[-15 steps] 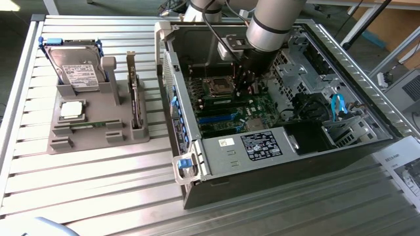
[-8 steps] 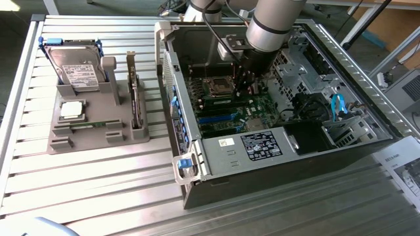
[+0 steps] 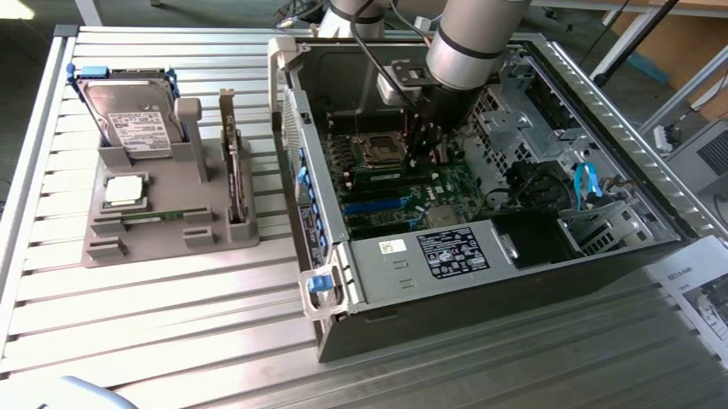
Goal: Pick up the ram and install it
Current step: 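Insert the ram into the slot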
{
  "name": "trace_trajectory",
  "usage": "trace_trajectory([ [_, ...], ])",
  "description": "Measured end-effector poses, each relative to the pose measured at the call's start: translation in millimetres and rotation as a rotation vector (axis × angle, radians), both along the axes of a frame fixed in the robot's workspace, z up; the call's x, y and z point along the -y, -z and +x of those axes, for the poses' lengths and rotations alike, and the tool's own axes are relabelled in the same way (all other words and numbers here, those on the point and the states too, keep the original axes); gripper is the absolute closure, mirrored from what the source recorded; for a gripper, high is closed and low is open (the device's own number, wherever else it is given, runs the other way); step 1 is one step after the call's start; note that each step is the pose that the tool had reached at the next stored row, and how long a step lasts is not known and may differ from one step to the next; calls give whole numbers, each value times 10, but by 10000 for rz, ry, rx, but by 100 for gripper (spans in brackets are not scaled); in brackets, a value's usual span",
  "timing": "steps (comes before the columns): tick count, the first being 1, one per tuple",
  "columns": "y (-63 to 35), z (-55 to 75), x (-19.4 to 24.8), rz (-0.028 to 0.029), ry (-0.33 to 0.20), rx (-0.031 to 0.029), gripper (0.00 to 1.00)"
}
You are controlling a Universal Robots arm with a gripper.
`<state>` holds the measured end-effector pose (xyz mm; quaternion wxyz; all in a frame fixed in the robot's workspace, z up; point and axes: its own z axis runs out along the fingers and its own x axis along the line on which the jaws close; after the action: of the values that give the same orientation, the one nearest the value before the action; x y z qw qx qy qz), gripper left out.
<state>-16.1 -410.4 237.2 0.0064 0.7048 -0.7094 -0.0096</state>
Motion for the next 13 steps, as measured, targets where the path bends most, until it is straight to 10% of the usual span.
trace_trajectory([
  [13,-3,0,-3,-1,1,0,88],
])
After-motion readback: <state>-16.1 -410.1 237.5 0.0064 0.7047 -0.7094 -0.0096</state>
